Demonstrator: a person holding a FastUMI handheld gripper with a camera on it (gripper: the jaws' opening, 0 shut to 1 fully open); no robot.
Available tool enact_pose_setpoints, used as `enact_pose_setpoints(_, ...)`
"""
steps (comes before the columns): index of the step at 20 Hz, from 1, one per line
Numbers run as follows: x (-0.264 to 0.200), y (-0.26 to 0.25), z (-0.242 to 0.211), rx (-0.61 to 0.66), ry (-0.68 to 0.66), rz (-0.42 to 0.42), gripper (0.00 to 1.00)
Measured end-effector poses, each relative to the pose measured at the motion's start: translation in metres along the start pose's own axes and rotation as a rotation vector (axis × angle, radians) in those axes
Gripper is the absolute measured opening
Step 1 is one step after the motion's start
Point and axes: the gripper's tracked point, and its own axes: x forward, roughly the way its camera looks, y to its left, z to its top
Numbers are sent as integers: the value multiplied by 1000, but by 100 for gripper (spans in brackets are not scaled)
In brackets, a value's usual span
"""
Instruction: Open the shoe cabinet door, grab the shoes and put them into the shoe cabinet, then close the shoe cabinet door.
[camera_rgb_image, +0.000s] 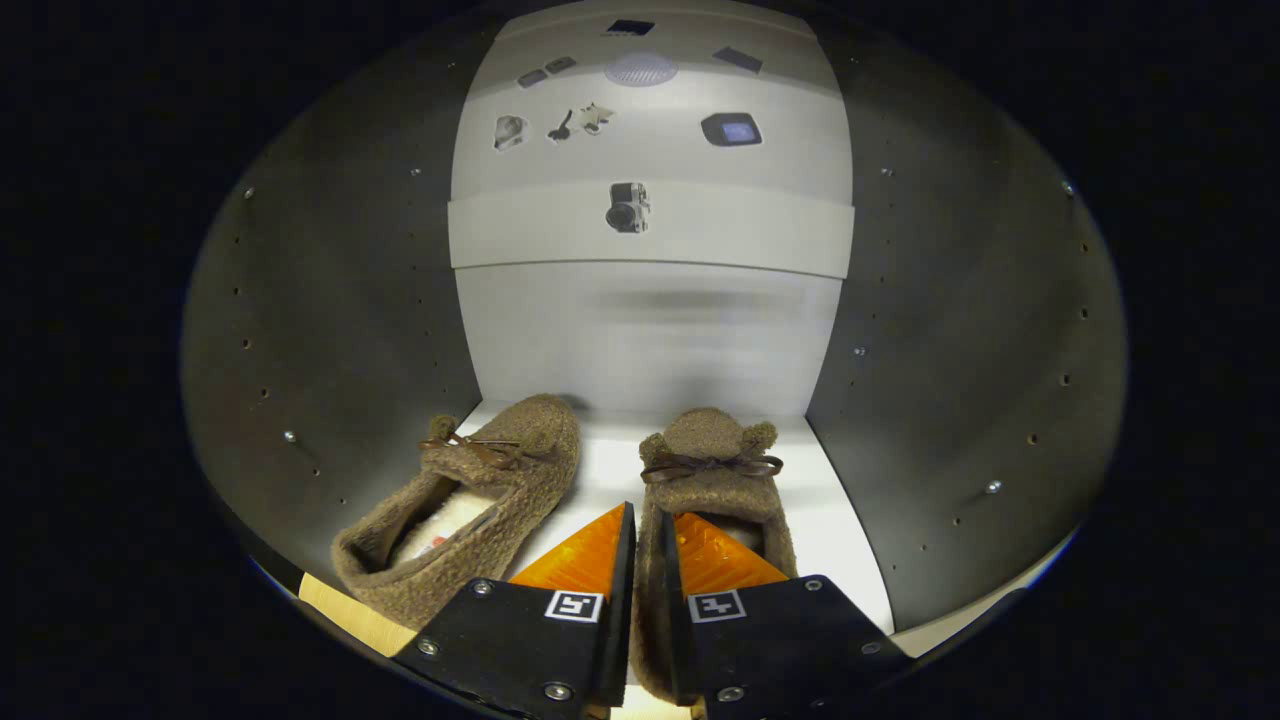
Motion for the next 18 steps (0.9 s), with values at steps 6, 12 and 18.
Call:
enact_pose_setpoints(6,-77,8,11,-35,-82,-37,17)
enact_pose_setpoints(12,-169,15,0,-11,-132,-65,17)
enact_pose_setpoints(18,-275,14,-17,19,-203,-137,17)
